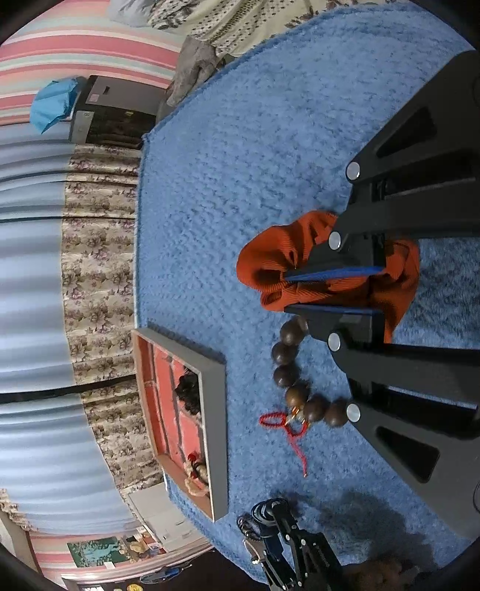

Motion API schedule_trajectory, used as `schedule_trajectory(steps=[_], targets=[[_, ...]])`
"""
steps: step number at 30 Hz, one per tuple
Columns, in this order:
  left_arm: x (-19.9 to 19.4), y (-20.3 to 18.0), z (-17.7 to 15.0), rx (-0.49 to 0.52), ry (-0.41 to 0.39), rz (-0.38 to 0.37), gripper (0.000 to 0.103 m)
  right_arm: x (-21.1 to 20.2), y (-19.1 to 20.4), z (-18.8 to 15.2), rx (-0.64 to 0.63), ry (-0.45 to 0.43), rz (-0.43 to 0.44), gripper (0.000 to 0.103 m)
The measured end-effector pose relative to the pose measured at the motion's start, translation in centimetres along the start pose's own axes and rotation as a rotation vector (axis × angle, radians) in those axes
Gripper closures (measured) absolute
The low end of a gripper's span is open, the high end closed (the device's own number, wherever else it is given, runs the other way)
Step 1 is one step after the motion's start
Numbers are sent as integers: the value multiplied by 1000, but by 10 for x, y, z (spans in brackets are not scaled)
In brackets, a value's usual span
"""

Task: Organize jewelry
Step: 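Carry the claw clip and orange scrunchie over the tray and lower them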

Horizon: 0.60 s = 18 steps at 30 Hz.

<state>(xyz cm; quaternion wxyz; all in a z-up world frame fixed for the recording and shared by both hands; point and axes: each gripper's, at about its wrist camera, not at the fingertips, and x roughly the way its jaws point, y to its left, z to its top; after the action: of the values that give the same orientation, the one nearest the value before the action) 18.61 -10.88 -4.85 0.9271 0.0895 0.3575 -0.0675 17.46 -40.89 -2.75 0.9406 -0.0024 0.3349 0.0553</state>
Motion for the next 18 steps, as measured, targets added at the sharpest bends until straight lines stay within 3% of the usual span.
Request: schedule_trajectory(steps=[8, 14, 18], targets=[[-45, 25, 40, 40, -106, 43, 58, -26, 19, 42, -20, -68, 37, 90], [-61, 66, 76, 8, -159, 92, 58, -55, 48, 84, -65, -144, 58, 90], [-66, 89, 94, -23, -185, 97, 58, -52, 69, 110, -90, -164, 72, 90]])
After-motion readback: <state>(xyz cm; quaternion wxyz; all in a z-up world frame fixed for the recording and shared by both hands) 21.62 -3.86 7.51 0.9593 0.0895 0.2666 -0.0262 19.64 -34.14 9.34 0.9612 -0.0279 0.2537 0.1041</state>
